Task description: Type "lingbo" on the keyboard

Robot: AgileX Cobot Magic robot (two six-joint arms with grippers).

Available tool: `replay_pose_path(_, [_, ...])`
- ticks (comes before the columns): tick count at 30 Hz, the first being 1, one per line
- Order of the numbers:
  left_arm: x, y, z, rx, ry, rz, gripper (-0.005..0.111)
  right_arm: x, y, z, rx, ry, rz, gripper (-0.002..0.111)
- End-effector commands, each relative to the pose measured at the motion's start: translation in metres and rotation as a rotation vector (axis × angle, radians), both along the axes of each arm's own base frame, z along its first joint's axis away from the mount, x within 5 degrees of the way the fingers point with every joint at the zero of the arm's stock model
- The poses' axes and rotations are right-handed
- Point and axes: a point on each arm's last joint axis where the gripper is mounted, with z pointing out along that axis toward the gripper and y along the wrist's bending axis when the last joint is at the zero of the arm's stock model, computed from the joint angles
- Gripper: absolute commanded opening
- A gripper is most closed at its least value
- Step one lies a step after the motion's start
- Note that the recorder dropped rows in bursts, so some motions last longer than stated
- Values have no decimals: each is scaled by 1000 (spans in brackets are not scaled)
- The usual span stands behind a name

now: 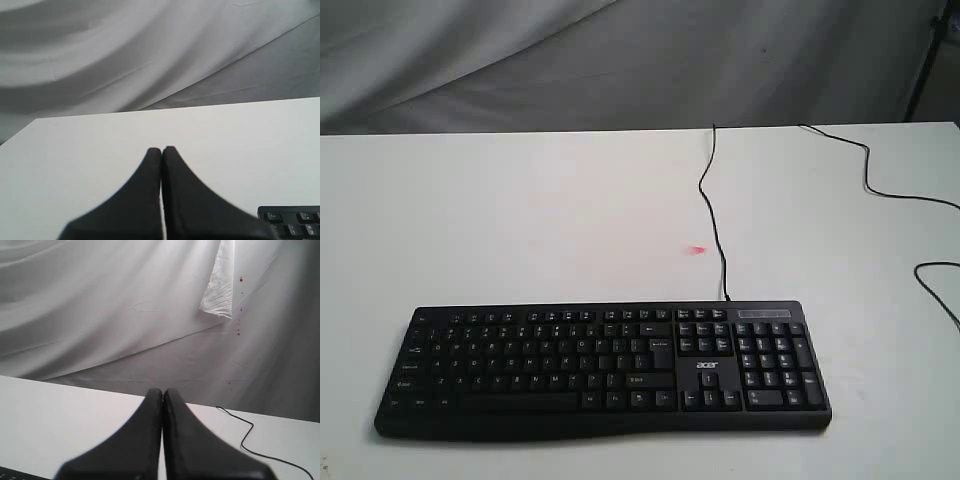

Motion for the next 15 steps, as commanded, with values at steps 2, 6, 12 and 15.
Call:
replay_pose_path(2, [0,0,-2,-4,4,-4,1,0,0,-1,7,-2,-4,0])
replay_pose_path(6, [0,0,-2,-4,4,-4,1,0,0,-1,7,-2,-4,0])
replay_pose_path(12, [0,0,-2,-4,4,-4,1,0,0,-1,5,-2,-4,0])
replay_pose_path(15, [0,0,-2,-4,4,-4,1,-2,1,7,5,44,8,0])
